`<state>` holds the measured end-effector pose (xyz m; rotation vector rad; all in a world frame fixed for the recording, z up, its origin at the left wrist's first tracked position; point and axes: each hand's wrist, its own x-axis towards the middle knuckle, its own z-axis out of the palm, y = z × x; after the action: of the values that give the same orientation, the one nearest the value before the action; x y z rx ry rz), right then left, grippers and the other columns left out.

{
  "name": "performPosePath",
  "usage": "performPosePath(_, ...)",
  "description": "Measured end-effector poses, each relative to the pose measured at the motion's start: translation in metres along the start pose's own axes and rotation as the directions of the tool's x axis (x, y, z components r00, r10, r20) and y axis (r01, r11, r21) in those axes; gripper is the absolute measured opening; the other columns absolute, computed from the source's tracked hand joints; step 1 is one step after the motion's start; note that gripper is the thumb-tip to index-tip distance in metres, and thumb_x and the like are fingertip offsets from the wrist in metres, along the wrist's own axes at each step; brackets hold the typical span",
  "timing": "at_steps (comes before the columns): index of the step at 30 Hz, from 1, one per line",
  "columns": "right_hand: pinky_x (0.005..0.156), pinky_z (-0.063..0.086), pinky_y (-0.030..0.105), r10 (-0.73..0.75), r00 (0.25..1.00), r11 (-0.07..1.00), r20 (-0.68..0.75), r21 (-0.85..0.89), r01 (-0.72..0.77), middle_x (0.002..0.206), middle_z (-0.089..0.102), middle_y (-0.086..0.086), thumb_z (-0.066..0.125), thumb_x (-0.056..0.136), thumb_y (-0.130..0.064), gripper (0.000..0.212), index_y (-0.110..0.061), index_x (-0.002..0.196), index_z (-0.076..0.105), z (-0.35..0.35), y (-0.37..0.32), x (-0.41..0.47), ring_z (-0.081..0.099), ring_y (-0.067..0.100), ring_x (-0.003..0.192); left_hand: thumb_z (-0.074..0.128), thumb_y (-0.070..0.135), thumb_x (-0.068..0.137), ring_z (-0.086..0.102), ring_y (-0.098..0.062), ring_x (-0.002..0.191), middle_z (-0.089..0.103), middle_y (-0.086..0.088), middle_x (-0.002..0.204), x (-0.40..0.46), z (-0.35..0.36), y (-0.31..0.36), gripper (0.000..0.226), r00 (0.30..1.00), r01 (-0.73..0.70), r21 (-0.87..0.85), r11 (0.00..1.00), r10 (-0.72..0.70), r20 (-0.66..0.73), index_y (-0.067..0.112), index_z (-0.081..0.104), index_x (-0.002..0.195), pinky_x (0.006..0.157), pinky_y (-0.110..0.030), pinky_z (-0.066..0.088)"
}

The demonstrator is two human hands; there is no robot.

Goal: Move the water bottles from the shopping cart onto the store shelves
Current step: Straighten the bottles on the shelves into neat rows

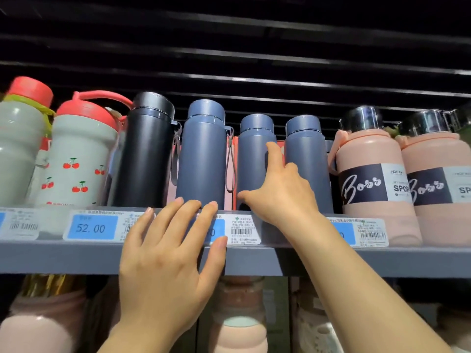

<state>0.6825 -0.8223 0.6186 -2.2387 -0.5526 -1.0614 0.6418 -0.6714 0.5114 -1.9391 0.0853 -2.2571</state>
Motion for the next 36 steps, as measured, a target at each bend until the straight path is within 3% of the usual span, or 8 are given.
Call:
performPosePath(4, 0.07, 0.038, 0.035, 0.049, 0.998, 0.998, -0.026, 0.033, -0.048, 0.116, 0.052, 0.012, 0.072, 0.077, -0.034, 0.087, -0.031, 0.14, 0.012, 0.002, -0.001, 0.008, 0.05, 0.032, 0.089, 0.04, 0.04, 0.094, 0.06, -0.027, 0.119, 0.067, -0.004, 0.122, -0.001, 0.0, 0.0, 0.046, 1.0, 0.012, -0.019, 1.0, -0.012, 0.012, 0.017, 0.068, 0.122, 0.102, -0.048, 0.038)
performPosePath(9, 0.071, 0.041, 0.036, 0.046, 0.995, 0.999, -0.084, -0.025, -0.048, 0.114, 0.052, 0.012, 0.076, 0.075, -0.036, 0.09, -0.031, 0.139, 0.013, 0.009, -0.005, 0.012, 0.054, 0.035, 0.096, 0.04, 0.042, 0.093, 0.061, -0.026, 0.117, 0.067, -0.003, 0.121, -0.002, 0.004, 0.001, 0.046, 0.999, 0.032, -0.028, 0.999, -0.033, -0.012, 0.019, 0.069, 0.121, 0.101, -0.048, 0.039)
performPosePath(13, 0.068, 0.043, 0.035, 0.052, 0.996, 0.998, -0.074, -0.036, -0.055, 0.101, 0.057, 0.007, 0.079, 0.07, -0.046, 0.106, -0.032, 0.145, 0.005, 0.009, -0.005, 0.011, 0.057, 0.034, 0.094, 0.041, 0.042, 0.094, 0.063, -0.027, 0.115, 0.069, -0.004, 0.117, -0.002, 0.007, 0.001, 0.045, 0.997, 0.023, -0.035, 0.999, -0.026, -0.067, 0.018, 0.071, 0.118, 0.099, -0.047, 0.042)
performPosePath(16, 0.07, 0.045, 0.035, 0.072, 0.996, 0.996, -0.055, -0.04, -0.074, 0.092, 0.05, 0.004, 0.079, 0.072, -0.044, 0.117, -0.03, 0.15, -0.007, 0.008, -0.006, 0.011, 0.054, 0.031, 0.089, 0.041, 0.041, 0.094, 0.063, -0.027, 0.114, 0.069, -0.004, 0.116, -0.002, 0.008, 0.002, 0.044, 0.995, 0.014, -0.026, 1.0, -0.016, -0.096, 0.018, 0.071, 0.117, 0.096, -0.046, 0.042)
performPosePath(20, 0.074, 0.047, 0.035, 0.063, 0.994, 0.998, -0.089, 0.006, -0.062, 0.094, 0.052, 0.003, 0.079, 0.072, -0.041, 0.116, -0.028, 0.15, -0.006, 0.007, -0.003, 0.009, 0.058, 0.032, 0.095, 0.037, 0.042, 0.096, 0.064, -0.027, 0.113, 0.069, -0.005, 0.114, -0.002, 0.009, 0.001, 0.046, 0.994, 0.008, -0.009, 1.0, -0.009, -0.108, 0.018, 0.071, 0.118, 0.095, -0.044, 0.041)
performPosePath(24, 0.07, 0.041, 0.034, 0.068, 0.987, 0.998, -0.148, 0.02, -0.065, 0.107, 0.06, 0.008, 0.073, 0.07, -0.052, 0.11, -0.032, 0.149, -0.001, 0.007, -0.003, 0.001, 0.056, 0.031, 0.092, 0.038, 0.041, 0.096, 0.064, -0.027, 0.112, 0.069, -0.006, 0.113, -0.002, 0.009, 0.0, 0.046, 0.993, -0.007, -0.004, 1.0, 0.006, -0.121, 0.018, 0.07, 0.118, 0.095, -0.043, 0.04)
performPosePath(31, 0.073, 0.037, 0.037, 0.1, 0.98, 0.992, -0.173, -0.062, -0.112, 0.129, 0.039, 0.014, 0.067, 0.074, -0.061, 0.11, -0.038, 0.149, -0.01, 0.004, -0.003, -0.012, 0.053, 0.039, 0.108, 0.039, 0.042, 0.095, 0.063, -0.026, 0.114, 0.069, -0.004, 0.115, -0.002, 0.007, -0.002, 0.046, 0.995, -0.014, 0.001, 1.0, 0.014, -0.102, 0.019, 0.07, 0.119, 0.096, -0.043, 0.04)
performPosePath(36, 0.073, 0.036, 0.037, 0.083, 0.976, 0.994, -0.2, -0.048, -0.095, 0.132, 0.041, 0.011, 0.058, 0.081, -0.064, 0.098, -0.037, 0.149, -0.007, 0.007, -0.001, -0.013, 0.055, 0.037, 0.106, 0.04, 0.042, 0.095, 0.063, -0.026, 0.114, 0.069, -0.004, 0.116, -0.002, 0.007, -0.002, 0.045, 0.995, -0.016, -0.013, 1.0, 0.014, -0.094, 0.018, 0.07, 0.119, 0.096, -0.045, 0.041)
